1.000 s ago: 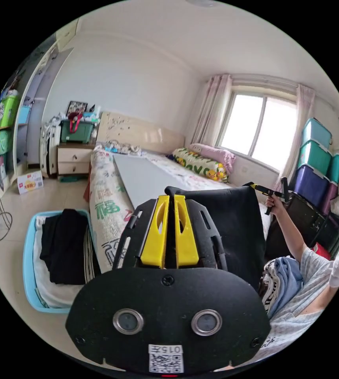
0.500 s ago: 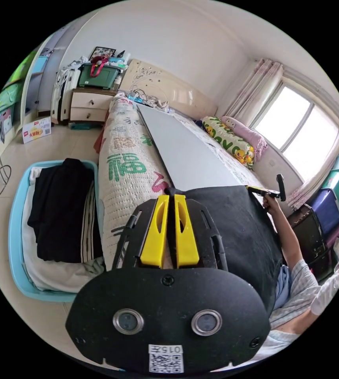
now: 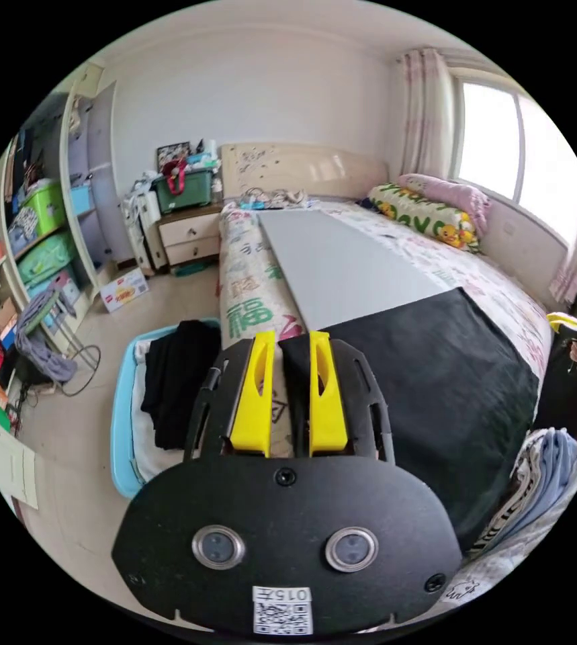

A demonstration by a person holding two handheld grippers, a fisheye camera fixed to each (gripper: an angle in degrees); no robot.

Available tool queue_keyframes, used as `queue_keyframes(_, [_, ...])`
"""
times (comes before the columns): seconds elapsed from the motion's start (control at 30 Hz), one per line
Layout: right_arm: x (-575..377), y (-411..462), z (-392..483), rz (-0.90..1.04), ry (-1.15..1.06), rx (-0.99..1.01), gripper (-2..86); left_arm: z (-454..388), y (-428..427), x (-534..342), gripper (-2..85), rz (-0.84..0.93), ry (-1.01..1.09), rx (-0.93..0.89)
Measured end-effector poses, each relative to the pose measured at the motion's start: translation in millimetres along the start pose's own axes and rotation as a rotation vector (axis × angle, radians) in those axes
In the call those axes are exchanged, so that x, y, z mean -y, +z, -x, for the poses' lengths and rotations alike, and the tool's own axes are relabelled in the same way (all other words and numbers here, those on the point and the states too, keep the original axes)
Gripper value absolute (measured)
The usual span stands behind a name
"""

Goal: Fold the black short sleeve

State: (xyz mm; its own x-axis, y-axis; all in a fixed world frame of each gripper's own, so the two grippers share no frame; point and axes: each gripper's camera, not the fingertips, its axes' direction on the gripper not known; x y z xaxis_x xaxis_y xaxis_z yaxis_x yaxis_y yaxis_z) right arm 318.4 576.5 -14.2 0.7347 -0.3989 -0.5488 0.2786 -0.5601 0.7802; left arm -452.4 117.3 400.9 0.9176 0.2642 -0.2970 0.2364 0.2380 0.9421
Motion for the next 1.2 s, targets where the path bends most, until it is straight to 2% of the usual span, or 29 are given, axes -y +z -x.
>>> queue_keyframes(0.13, [-69.6, 2.5, -17.6, -0.073, 0.083, -0.028, 10.5, -94.9, -9.6, 61.6, 8.5, -0.040, 0.177, -0.182])
queue_keyframes(0.23, [-97.1, 24.8, -49.4, -0.105, 0.234, 0.133, 11.0, -167.6, 4.4, 110.5, 9.7, -0.048, 0.274, -0.316])
queue_keyframes(0.27, [-100.6, 35.4, -56.7, -0.074, 0.249, 0.233, 11.2, -193.9, 16.0, 129.6, 10.0, -0.042, 0.297, -0.357])
queue_keyframes(0.33, [-100.5, 46.2, -59.8, -0.052, 0.260, 0.284, 11.6, -229.5, 38.8, 157.0, 10.2, -0.029, 0.312, -0.411])
queue_keyframes(0.43, [-95.2, 63.1, -49.2, 0.035, 0.204, 0.200, 12.7, -279.3, 87.6, 199.7, 10.3, 0.010, 0.288, -0.484])
queue_keyframes(0.6, [-102.9, 73.7, -43.0, 0.072, 0.163, 0.141, 12.4, -346.5, 174.0, 253.3, 10.6, 0.125, 0.266, -0.439])
queue_keyframes(0.77, [-113.4, 82.8, -51.6, 0.046, 0.133, 0.280, 6.0, -377.2, 243.4, 289.6, 11.0, 0.194, 0.174, -0.431])
queue_keyframes(0.97, [-122.6, 93.7, -57.3, 0.027, 0.087, 0.303, 3.9, -394.9, 308.0, 312.7, 11.0, 0.330, 0.111, -0.440])
queue_keyframes(1.07, [-129.3, 95.7, -58.7, 0.010, 0.074, 0.306, 2.2, -409.4, 326.4, 315.6, 8.5, 0.403, 0.143, -0.358])
queue_keyframes(1.2, [-139.4, 92.1, -62.9, -0.046, 0.091, 0.300, 1.2, -421.5, 319.6, 316.8, 3.0, 0.374, 0.243, -0.311])
